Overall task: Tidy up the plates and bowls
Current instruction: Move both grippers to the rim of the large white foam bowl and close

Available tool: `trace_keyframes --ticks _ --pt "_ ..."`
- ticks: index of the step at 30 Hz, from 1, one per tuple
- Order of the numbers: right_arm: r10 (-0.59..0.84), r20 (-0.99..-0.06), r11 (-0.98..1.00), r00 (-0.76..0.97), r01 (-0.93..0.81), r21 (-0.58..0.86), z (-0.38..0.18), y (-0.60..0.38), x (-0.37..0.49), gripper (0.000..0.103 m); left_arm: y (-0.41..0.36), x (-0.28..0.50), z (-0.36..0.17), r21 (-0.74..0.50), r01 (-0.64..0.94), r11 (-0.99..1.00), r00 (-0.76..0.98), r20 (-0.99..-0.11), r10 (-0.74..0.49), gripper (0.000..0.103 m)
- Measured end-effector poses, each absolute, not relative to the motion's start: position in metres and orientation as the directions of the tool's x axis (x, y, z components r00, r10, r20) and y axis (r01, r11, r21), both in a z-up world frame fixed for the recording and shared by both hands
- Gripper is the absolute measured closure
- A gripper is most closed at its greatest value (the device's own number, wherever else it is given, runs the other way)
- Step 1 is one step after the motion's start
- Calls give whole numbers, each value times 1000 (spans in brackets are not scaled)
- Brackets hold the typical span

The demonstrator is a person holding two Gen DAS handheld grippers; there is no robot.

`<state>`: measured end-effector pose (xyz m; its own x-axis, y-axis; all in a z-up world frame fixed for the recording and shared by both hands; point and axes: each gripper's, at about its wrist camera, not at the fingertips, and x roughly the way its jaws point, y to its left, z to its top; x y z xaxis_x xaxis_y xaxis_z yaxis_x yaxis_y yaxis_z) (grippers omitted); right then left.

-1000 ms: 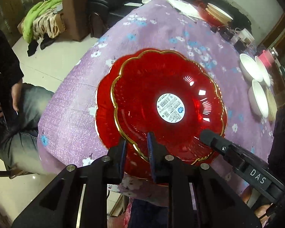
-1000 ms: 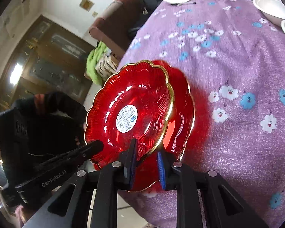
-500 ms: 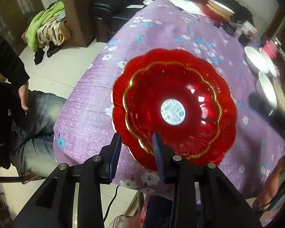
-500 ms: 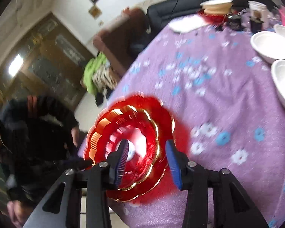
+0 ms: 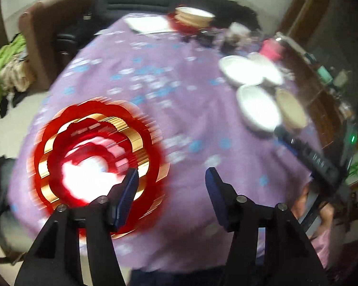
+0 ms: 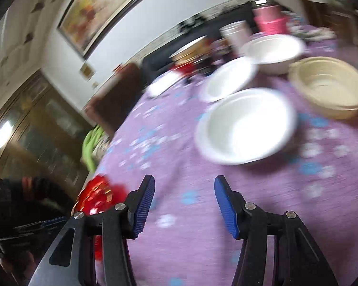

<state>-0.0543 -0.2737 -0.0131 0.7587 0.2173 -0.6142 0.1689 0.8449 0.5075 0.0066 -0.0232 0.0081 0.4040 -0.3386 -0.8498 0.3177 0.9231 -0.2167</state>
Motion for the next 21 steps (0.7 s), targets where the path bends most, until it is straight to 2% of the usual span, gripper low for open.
trace_keyframes --ticks 4,8,12,17,21 --pt "178 -641 830 747 236 506 -12 -325 -64 46 -71 40 1 -286 304 909 354 -852 -386 38" --pt "221 -658 787 719 267 556 -12 -364 -56 46 -115 79 -13 -320 262 911 292 -873 -390 38" --pt "292 -694 747 658 295 595 -19 -390 -36 46 -149 107 -25 -294 236 926 276 -894 -354 38" --pt "394 -674 658 625 320 682 -34 -404 -12 46 -175 132 -39 -307 212 928 243 -903 -354 39" --pt "414 -655 624 632 326 710 -46 -405 -5 46 -190 137 -42 -303 230 925 245 -901 -357 39"
